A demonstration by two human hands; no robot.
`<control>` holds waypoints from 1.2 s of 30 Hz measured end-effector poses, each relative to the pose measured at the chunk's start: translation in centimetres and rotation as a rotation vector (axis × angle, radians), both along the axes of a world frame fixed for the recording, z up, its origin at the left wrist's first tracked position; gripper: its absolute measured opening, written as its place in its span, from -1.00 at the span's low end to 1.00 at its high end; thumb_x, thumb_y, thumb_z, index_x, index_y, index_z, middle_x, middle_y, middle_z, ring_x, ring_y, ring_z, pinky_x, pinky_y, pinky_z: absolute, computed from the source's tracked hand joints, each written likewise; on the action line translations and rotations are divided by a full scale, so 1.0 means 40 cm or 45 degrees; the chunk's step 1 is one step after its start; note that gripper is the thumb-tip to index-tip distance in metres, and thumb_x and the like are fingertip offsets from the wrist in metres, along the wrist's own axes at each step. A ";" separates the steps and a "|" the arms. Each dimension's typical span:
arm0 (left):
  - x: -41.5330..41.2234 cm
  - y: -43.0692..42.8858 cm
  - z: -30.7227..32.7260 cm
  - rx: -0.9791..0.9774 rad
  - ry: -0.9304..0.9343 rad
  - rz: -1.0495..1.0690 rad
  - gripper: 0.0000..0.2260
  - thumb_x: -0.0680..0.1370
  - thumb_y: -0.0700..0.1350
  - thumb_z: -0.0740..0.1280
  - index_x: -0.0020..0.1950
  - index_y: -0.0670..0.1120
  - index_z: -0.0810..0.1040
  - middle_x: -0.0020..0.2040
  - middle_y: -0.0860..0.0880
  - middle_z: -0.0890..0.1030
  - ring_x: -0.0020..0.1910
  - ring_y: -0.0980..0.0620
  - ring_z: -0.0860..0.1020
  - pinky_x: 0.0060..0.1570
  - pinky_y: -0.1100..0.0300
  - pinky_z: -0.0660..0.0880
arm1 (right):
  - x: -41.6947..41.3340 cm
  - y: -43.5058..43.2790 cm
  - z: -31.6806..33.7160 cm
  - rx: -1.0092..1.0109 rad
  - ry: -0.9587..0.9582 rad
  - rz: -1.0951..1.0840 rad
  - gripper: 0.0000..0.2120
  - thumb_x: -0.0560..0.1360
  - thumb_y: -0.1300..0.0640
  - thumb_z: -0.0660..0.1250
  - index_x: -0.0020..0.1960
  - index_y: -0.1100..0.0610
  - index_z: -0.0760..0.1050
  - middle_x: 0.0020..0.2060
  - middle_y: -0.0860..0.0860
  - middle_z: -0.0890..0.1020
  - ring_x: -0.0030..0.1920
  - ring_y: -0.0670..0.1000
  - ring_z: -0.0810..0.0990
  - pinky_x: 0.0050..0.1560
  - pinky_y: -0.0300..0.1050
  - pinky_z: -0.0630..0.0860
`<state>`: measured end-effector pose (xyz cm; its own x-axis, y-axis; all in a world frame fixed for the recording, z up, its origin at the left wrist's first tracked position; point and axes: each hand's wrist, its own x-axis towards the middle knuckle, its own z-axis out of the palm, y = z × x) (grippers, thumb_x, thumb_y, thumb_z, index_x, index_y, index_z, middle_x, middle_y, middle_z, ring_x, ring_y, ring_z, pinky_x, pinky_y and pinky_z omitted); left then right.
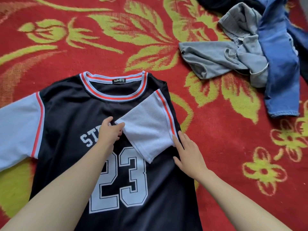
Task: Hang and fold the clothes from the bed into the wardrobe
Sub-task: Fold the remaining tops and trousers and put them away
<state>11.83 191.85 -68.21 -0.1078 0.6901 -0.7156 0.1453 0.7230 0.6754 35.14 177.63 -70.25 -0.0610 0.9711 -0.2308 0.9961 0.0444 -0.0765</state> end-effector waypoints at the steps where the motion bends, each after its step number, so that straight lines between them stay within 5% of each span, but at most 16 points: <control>1: 0.012 0.004 0.001 0.014 0.068 -0.029 -0.71 0.52 -0.27 0.30 0.23 -0.12 0.46 -0.23 -0.04 0.50 -0.31 0.06 0.44 -0.33 0.29 0.38 | 0.004 -0.007 -0.005 -0.010 -0.046 0.008 -0.06 0.10 -0.02 0.60 0.37 0.15 0.27 0.29 0.20 0.49 0.24 0.20 0.53 0.05 0.09 0.56; 3: 0.025 0.011 0.000 0.072 0.197 -0.009 -0.89 0.50 -0.31 0.27 -0.06 -0.14 0.55 -0.35 -0.01 0.45 -0.39 0.07 0.36 -0.43 0.32 0.32 | 0.005 -0.015 -0.022 0.006 -0.125 0.004 -0.09 0.07 -0.04 0.60 0.35 0.13 0.38 0.28 0.17 0.51 0.26 0.20 0.50 0.05 0.16 0.53; 5: 0.019 0.011 -0.004 0.198 0.329 -0.004 -0.91 0.51 -0.27 0.27 -0.12 -0.12 0.54 -0.32 0.00 0.49 -0.32 0.03 0.42 -0.35 0.25 0.37 | -0.005 -0.009 -0.033 0.008 -0.178 -0.031 -0.15 0.03 -0.03 0.60 0.28 0.15 0.50 0.27 0.17 0.52 0.32 0.21 0.38 0.08 0.24 0.49; 8: -0.015 -0.007 -0.016 0.188 0.610 -0.178 -0.90 0.52 -0.19 0.25 -0.01 -0.09 0.52 -0.18 -0.02 0.55 -0.14 -0.10 0.51 -0.18 0.14 0.39 | -0.036 0.005 -0.036 0.007 -0.192 -0.081 -0.12 -0.10 0.06 0.61 0.20 0.28 0.55 0.26 0.23 0.51 0.33 0.19 0.28 0.08 0.30 0.47; 11: -0.075 -0.038 -0.016 0.100 0.719 -0.075 -0.75 0.54 -0.19 0.21 0.22 -0.12 0.45 0.04 -0.07 0.50 0.01 -0.13 0.46 -0.07 0.14 0.31 | -0.088 0.026 -0.021 0.063 -0.162 -0.094 -0.10 -0.09 0.12 0.59 0.22 0.38 0.50 0.28 0.27 0.48 0.34 0.19 0.28 0.09 0.27 0.48; 15: -0.194 -0.054 0.012 0.290 0.874 0.024 -0.68 0.54 -0.23 0.21 0.30 -0.16 0.44 0.25 -0.19 0.42 0.18 -0.16 0.41 0.10 0.08 0.32 | -0.155 0.064 -0.004 0.151 -0.102 0.061 -0.08 -0.01 0.14 0.53 0.30 0.27 0.29 0.27 0.23 0.50 0.31 0.22 0.43 0.11 0.19 0.50; 20: -0.370 -0.062 0.034 0.000 1.099 0.458 -0.59 0.53 -0.14 0.24 0.36 -0.19 0.32 0.39 -0.25 0.25 0.36 -0.23 0.22 0.27 -0.07 0.22 | -0.262 0.090 -0.034 0.063 -0.056 0.176 -0.39 0.15 0.07 0.46 0.19 0.21 0.54 0.18 0.26 0.56 0.17 0.27 0.56 -0.06 0.18 0.56; 22: -0.437 -0.077 0.006 -0.189 0.982 0.617 -0.55 0.54 -0.06 0.23 0.37 -0.21 0.28 0.36 -0.26 0.30 0.33 -0.25 0.29 0.26 -0.06 0.27 | -0.293 0.088 -0.040 -0.049 -0.078 0.137 -0.50 0.24 0.03 0.27 0.13 0.19 0.59 0.16 0.28 0.57 0.11 0.28 0.59 -0.13 0.15 0.58; 24: -0.502 -0.096 -0.017 -0.284 0.616 0.930 -0.53 0.51 0.02 0.26 0.33 -0.20 0.34 0.17 -0.19 0.47 0.09 -0.21 0.47 -0.03 0.02 0.45 | -0.328 0.082 -0.039 -0.107 -0.099 0.112 -0.47 0.19 0.00 0.43 0.12 0.18 0.59 0.14 0.30 0.57 0.10 0.29 0.59 -0.14 0.12 0.59; 27: -0.569 -0.087 -0.023 -0.228 0.087 1.198 -0.79 0.55 -0.01 0.24 0.07 -0.13 0.39 -0.21 -0.07 0.41 -0.32 0.02 0.40 -0.40 0.21 0.34 | -0.372 0.083 -0.010 -0.065 -0.085 0.099 -0.33 0.07 0.03 0.61 0.15 0.17 0.59 0.16 0.31 0.55 0.14 0.29 0.57 -0.10 0.10 0.58; 30: -0.612 -0.044 -0.024 -0.151 -0.223 1.398 -0.91 0.56 -0.06 0.25 -0.05 -0.07 0.43 -0.10 -0.03 0.43 -0.33 0.12 0.39 -0.50 0.34 0.37 | -0.398 0.099 0.016 -0.030 -0.071 0.105 -0.35 0.12 0.05 0.60 0.18 0.17 0.58 0.18 0.30 0.55 0.16 0.29 0.56 -0.08 0.11 0.58; 33: -0.625 -0.007 -0.004 -0.184 -0.343 1.536 -0.90 0.54 -0.12 0.30 -0.16 -0.02 0.42 -0.16 0.08 0.46 -0.33 0.16 0.41 -0.47 0.36 0.34 | -0.415 0.120 0.031 -0.011 -0.053 0.096 -0.49 0.23 0.09 0.43 0.17 0.20 0.58 0.16 0.32 0.55 0.14 0.31 0.57 -0.11 0.12 0.60; 36: -0.628 0.020 0.035 -0.176 -0.154 1.507 -0.89 0.50 -0.18 0.33 -0.16 -0.05 0.42 -0.16 0.06 0.44 -0.37 0.12 0.36 -0.41 0.30 0.27 | -0.416 0.130 0.047 -0.051 -0.024 0.045 -0.48 0.24 0.10 0.31 0.19 0.22 0.56 0.15 0.34 0.55 0.13 0.34 0.56 -0.11 0.13 0.58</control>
